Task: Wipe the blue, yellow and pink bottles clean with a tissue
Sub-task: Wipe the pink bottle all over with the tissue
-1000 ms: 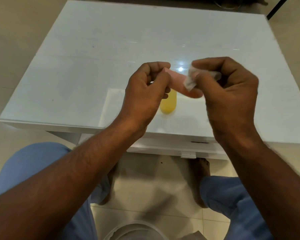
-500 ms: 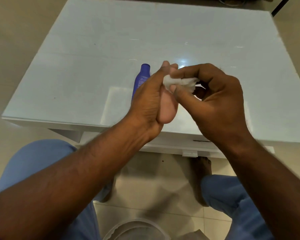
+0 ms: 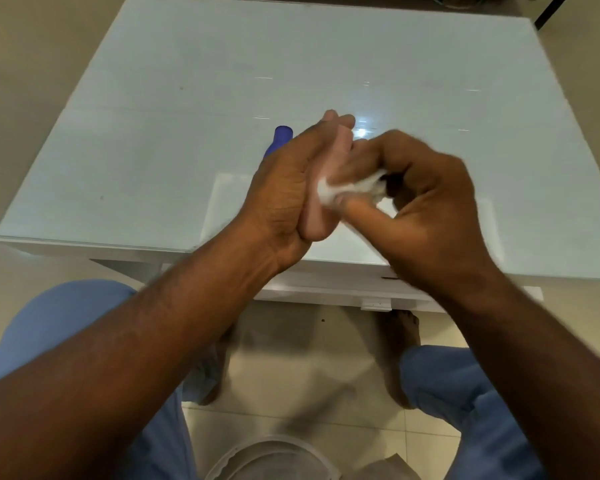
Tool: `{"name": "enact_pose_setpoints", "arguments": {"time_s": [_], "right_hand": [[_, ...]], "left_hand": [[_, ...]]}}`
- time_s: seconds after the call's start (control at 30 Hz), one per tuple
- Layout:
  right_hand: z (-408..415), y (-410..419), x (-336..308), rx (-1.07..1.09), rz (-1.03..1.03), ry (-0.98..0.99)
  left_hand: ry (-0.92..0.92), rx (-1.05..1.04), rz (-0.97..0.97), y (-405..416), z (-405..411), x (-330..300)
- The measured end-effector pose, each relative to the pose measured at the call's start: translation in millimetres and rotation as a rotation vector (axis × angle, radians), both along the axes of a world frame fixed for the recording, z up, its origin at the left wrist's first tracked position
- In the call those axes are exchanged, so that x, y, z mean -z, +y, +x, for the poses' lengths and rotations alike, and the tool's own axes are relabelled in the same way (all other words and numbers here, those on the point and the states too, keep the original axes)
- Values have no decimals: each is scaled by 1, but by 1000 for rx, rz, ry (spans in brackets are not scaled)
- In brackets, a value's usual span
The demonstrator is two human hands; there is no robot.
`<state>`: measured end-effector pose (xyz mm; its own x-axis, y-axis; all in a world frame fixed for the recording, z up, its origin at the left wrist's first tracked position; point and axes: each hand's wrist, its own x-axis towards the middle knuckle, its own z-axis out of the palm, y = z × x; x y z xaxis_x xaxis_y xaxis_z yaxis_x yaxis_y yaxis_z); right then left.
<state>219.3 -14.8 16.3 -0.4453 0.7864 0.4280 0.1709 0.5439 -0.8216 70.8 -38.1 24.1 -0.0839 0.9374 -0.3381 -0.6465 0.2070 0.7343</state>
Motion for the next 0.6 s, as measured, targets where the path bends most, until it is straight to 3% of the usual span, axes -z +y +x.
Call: {"name": "enact_pose_setpoints", "arguments": {"time_s": [0.13, 0.4, 0.6], "right_hand": [[8, 13, -1, 168, -3, 63], [4, 3, 3, -105, -22, -107], [8, 17, -3, 173, -112, 122]], "left_hand": [[53, 19, 23, -2, 6, 7], [44, 35, 6, -3, -4, 3], [176, -8, -19, 1, 1, 8]]}}
